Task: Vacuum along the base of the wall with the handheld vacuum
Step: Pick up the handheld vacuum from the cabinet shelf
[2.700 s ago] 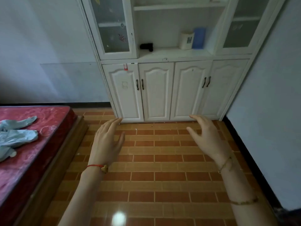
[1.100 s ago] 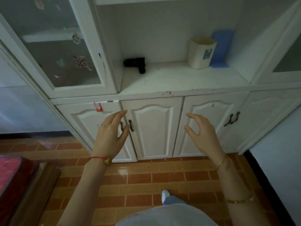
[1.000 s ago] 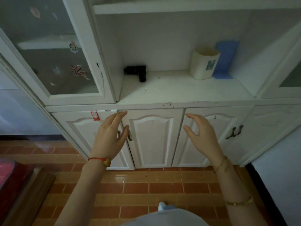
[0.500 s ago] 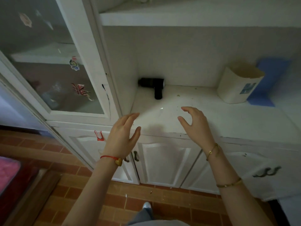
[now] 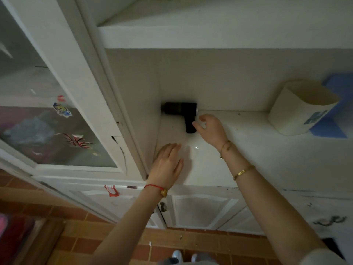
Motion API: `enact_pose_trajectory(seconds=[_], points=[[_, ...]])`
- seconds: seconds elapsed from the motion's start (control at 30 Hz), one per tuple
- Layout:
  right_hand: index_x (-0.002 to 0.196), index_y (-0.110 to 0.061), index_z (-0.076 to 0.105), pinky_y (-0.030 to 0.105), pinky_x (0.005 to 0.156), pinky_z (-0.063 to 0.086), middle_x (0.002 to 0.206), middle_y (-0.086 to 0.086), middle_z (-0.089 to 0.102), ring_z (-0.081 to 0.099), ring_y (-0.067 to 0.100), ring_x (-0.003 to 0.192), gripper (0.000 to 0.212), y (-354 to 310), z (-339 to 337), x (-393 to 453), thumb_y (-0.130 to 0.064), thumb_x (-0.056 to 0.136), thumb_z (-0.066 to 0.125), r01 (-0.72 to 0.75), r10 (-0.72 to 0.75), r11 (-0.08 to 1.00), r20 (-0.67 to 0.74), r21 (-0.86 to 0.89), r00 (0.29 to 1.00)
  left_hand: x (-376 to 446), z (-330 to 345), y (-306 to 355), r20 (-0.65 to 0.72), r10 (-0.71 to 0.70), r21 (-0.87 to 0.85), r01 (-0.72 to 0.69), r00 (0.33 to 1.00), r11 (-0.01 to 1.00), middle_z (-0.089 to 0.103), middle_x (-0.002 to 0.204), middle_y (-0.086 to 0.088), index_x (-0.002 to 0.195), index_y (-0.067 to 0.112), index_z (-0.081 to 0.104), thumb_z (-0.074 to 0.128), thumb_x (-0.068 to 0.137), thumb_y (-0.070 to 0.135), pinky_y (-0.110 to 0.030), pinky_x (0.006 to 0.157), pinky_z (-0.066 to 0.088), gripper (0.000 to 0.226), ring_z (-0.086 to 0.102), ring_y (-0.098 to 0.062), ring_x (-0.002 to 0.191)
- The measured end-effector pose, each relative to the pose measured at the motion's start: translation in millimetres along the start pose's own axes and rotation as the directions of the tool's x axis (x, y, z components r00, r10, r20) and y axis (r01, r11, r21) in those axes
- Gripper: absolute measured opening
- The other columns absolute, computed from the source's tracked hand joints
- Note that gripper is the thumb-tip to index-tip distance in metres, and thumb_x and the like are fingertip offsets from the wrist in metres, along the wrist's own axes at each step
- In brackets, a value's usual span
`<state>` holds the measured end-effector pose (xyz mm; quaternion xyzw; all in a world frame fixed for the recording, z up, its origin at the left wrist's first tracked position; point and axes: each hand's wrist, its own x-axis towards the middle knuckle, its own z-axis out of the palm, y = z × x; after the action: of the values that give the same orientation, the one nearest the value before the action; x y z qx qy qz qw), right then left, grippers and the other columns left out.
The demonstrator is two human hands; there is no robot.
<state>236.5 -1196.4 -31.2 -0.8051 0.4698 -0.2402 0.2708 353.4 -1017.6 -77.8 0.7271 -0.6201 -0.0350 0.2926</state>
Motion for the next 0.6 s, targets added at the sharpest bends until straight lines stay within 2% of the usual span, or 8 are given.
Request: enact_pose_trajectory(seconds=[0.07,0.13,0.2,0.27,0.33,0.43,0.6], points=[[0.099,0.0,0.065,0.034,0.083,0.046,0.104,0.02,0.064,0.058,0.034,0.1,0.039,1.7,11.1,16.0,-0.038,0.09,0.063,-0.035,0.035,0.999,0.013,-0.007,0.999,6.9,11.9,-4.6,0.025,-0.033,-0.003,0.033,0.999,0.999,0.058,0.13,-0.019,0.132,0.002,0.054,0.043,0.094,0.029,-0.047,0.106,0.043,0.048,0.052,-0.038,0.123],[0.083,-0.004,0.06,0.034,0.079,0.046,0.092,0.017,0.062,0.057,0.032,0.094,0.036,3.8,21.6,29.5,-0.039,0.091,0.061,-0.046,0.048,0.998,0.034,-0.033,0.998,10.7,21.4,-9.9,0.029,-0.061,0.005,0.061,0.998,0.998,0.058,0.13,-0.02,0.131,0.002,0.054,0.052,0.094,0.024,-0.048,0.108,0.041,0.044,0.051,-0.038,0.123],[0.079,-0.005,0.058,0.028,0.072,0.046,0.083,0.011,0.056,0.055,0.023,0.082,0.038,4.6,28.1,40.1,-0.04,0.091,0.061,-0.091,0.092,0.996,0.05,-0.015,0.995,12.3,28.1,-14.8,0.022,-0.08,0.012,0.08,0.997,0.997,0.058,0.131,-0.018,0.131,0.004,0.054,0.056,0.093,0.024,-0.047,0.11,0.039,0.043,0.049,-0.035,0.124],[0.065,-0.01,0.048,0.01,0.049,0.03,0.069,0.003,0.048,0.045,0.012,0.061,0.042,2.4,32.9,49.3,-0.04,0.09,0.063,-0.136,0.135,0.99,0.044,0.024,0.99,13.1,32.3,-19.6,0.016,-0.093,0.015,0.093,0.996,0.996,0.056,0.133,-0.016,0.131,0.006,0.055,0.053,0.093,0.027,-0.046,0.11,0.038,0.043,0.047,-0.033,0.125],[0.057,-0.019,0.033,0.013,0.039,0.028,0.061,0.001,0.038,0.034,0.008,0.051,0.05,0.5,39.2,58.2,-0.041,0.089,0.064,-0.179,0.177,0.982,0.035,0.06,0.984,13.3,35.7,-23.5,0.004,-0.095,0.016,0.095,0.995,0.995,0.055,0.134,-0.015,0.13,0.007,0.056,0.052,0.093,0.028,-0.045,0.11,0.036,0.042,0.047,-0.032,0.126],[0.055,-0.02,0.034,0.014,0.032,0.026,0.057,0.0,0.04,0.037,0.009,0.049,0.051,-2.2,46.9,69.4,-0.043,0.086,0.067,-0.292,0.29,0.947,0.039,0.132,0.956,11.8,37.1,-24.2,-0.011,-0.104,0.003,0.104,0.994,0.995,0.054,0.137,-0.013,0.13,0.009,0.056,0.052,0.092,0.027,-0.043,0.112,0.034,0.042,0.045,-0.03,0.129],[0.061,-0.016,0.043,0.023,0.042,0.029,0.07,0.001,0.052,0.054,0.017,0.069,0.043,-7.6,55.5,78.3,-0.042,0.086,0.067,-0.38,0.374,0.919,0.069,0.105,0.925,11.9,37.6,-24.4,-0.027,-0.1,-0.006,0.1,0.995,0.995,0.054,0.137,-0.011,0.13,0.011,0.057,0.054,0.091,0.026,-0.039,0.112,0.032,0.042,0.045,-0.028,0.129]])
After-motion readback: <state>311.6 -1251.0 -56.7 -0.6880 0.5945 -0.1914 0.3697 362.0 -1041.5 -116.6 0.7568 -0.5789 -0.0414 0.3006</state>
